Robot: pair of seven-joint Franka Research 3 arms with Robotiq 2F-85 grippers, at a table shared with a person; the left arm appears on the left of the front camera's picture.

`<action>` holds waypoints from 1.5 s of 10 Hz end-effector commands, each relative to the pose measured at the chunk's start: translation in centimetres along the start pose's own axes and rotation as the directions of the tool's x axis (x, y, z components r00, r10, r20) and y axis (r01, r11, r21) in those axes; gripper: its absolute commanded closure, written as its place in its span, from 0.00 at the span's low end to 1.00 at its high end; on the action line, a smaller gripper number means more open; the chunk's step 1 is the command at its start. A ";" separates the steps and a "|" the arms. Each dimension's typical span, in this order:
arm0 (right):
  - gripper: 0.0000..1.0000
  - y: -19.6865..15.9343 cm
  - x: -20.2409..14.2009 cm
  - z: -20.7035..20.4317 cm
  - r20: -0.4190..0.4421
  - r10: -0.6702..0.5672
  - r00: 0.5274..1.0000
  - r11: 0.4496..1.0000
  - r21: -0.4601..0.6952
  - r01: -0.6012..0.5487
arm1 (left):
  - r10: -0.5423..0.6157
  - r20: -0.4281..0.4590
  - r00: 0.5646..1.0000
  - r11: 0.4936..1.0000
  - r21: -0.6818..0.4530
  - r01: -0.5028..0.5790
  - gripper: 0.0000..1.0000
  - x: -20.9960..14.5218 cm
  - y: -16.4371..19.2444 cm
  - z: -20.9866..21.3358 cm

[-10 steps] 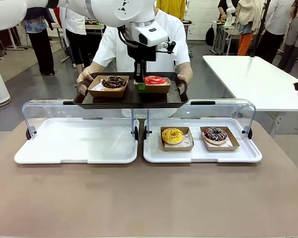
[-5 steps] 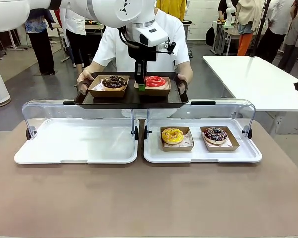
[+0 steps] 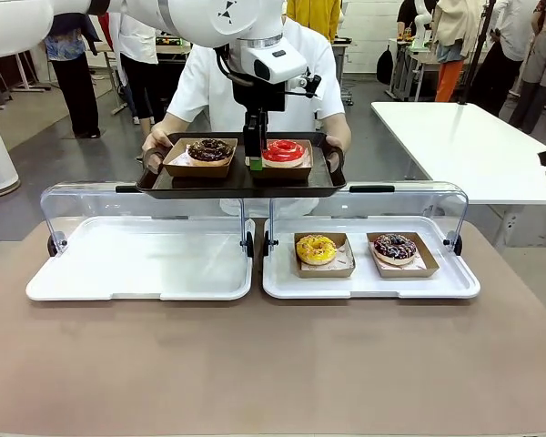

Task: Provide the desired donut to the person.
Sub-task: Place the picked Paper togo box onto the Handle tray extended by the person.

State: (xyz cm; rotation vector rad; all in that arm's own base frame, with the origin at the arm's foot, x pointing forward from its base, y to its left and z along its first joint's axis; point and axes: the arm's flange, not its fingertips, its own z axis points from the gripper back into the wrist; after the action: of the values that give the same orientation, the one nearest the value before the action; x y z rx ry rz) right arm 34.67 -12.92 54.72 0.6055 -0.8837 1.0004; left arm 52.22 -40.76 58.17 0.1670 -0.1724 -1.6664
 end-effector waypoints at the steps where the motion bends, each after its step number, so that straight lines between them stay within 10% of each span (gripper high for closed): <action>1: 0.00 -0.1 0.0 -0.2 0.025 0.009 1.000 1.000 0.002 -0.009 | -0.009 -0.023 1.000 1.000 -0.012 0.008 0.00 0.2 0.7 0.4; 7: 0.00 -0.1 0.0 -0.2 0.025 0.009 1.000 1.000 0.002 -0.009 | -0.051 0.049 0.997 0.977 -0.204 0.060 0.00 -4.0 -2.2 4.0; 10: 0.00 -0.1 0.0 -0.2 0.025 0.009 1.000 1.000 0.002 -0.009 | -0.149 0.084 0.985 0.958 -0.233 0.165 0.00 -15.8 -8.2 10.5; 15: 0.00 -0.1 0.0 -0.2 0.025 0.009 1.000 1.000 0.002 -0.009 | -0.091 0.182 0.979 0.995 -0.034 0.099 0.00 -31.5 -15.3 9.1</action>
State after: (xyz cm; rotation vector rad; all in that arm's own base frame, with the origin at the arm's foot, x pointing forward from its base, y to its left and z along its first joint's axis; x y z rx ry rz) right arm 34.66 -12.96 54.70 0.6055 -0.8834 0.9991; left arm 39.83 -8.28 66.78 -0.0223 -0.1752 -1.7774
